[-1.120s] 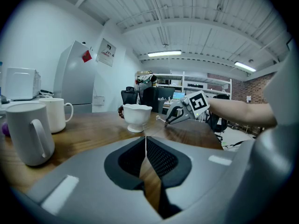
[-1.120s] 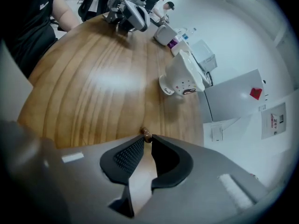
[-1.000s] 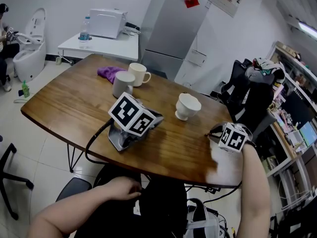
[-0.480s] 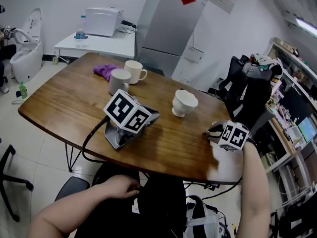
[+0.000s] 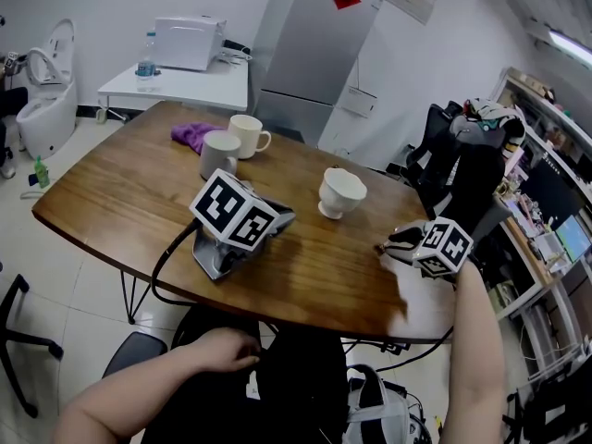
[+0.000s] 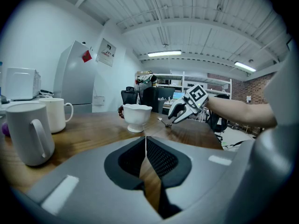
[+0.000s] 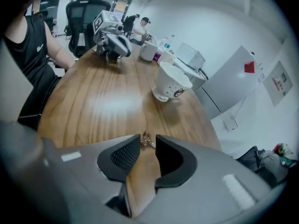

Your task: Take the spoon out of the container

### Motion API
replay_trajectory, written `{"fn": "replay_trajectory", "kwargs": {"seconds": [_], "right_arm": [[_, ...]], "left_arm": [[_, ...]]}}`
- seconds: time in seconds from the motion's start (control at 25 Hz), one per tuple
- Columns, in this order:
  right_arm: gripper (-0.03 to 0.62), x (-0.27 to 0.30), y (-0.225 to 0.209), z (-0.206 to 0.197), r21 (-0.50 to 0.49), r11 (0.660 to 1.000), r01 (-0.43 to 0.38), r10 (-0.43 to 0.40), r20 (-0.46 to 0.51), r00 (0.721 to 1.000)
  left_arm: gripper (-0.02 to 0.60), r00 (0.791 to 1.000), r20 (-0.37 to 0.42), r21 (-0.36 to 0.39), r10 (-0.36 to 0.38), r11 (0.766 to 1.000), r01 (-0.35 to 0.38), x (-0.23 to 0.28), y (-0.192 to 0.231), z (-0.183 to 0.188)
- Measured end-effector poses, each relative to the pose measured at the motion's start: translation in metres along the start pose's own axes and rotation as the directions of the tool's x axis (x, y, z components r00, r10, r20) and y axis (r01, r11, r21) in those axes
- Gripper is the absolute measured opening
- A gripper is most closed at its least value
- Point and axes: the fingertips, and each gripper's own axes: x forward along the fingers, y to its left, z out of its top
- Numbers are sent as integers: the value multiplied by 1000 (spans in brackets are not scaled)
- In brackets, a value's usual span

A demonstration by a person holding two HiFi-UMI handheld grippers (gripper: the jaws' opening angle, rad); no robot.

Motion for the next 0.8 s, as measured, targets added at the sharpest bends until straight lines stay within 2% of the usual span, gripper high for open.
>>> {"fn": "replay_trajectory", "kwargs": {"seconds": [0.12, 0.2, 0.4, 0.48, 0.6, 0.8], "right_arm": [[95, -4, -4, 8, 56, 998, 21, -25, 74, 997], [59, -7, -7, 14, 96, 994, 46, -58, 125, 991], [3, -17, -12, 33, 206, 975, 78, -131, 257, 957], [3, -23, -12, 41, 248, 966, 77, -157, 319, 935], [3, -34, -12, 54, 330, 942, 62, -205, 419, 885], [3, -43, -10, 61, 473, 881, -21, -272, 542, 795]], "left_arm": [[12, 1000, 0, 1, 0, 1000, 0, 0, 0, -1], [12, 1000, -1, 1, 0, 1000, 0, -1, 0, -1], [12, 1000, 0, 1, -1, 1000, 1, -1, 1, -1], [12, 1000, 0, 1, 0, 1000, 0, -1, 1, -1], [12, 1000, 0, 0, -1, 1000, 1, 0, 1, -1], [12, 1000, 0, 0, -1, 1000, 1, 0, 1, -1]]}}
